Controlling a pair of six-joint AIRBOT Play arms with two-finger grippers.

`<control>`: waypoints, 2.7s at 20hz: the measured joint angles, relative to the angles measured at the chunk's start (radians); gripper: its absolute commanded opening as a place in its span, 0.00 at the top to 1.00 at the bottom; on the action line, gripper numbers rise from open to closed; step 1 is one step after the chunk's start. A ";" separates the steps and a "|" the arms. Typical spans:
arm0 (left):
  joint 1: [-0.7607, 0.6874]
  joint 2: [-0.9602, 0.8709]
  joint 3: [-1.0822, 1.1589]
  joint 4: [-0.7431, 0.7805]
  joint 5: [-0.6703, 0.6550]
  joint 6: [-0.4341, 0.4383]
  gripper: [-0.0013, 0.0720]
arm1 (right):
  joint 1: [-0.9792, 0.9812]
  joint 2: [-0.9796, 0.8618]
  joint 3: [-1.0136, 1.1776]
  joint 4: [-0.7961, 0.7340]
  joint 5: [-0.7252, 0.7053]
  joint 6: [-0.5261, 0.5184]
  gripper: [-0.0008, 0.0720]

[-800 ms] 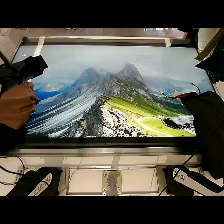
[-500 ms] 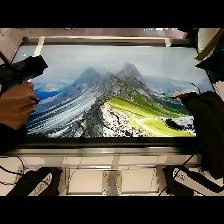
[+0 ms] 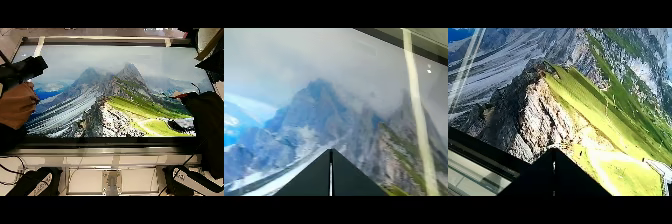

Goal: Fold the clothes and pants, and hang the long-sleeved shirts on hangers.

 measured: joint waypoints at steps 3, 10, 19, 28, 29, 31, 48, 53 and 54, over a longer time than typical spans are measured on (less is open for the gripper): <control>0.052 -0.032 0.000 0.193 -0.024 0.000 0.86 | 0.000 0.000 0.000 -0.003 -0.090 -0.001 0.97; 0.296 -0.253 0.008 0.332 -0.079 0.000 0.23 | 0.000 -0.001 0.000 -0.002 -0.341 -0.001 0.19; 0.523 -0.721 0.178 0.018 -0.122 0.002 0.01 | 0.000 -0.024 0.000 0.000 -0.400 0.002 0.12; 0.534 -0.731 0.204 -0.055 -0.131 0.073 0.95 | -0.001 -0.032 0.019 -0.020 -0.432 0.005 0.41; 0.528 -0.697 0.204 -0.071 -0.146 0.098 0.95 | -0.001 -0.030 0.026 -0.037 -0.431 0.004 0.41; 0.498 -0.597 0.205 -0.128 -0.175 0.169 0.95 | -0.001 -0.022 0.034 -0.076 -0.401 0.001 0.43; -0.713 -0.391 0.097 -0.164 -0.060 0.288 0.09 | -0.001 -0.067 -0.001 -0.471 -0.126 -0.057 0.43; -0.581 -0.325 0.147 0.179 -0.114 0.029 0.10 | -0.001 -0.115 -0.040 -0.435 -0.150 -0.060 0.43; -0.530 -0.302 0.122 0.208 -0.174 -0.010 0.10 | -0.001 -0.122 -0.069 -0.412 -0.152 -0.061 0.43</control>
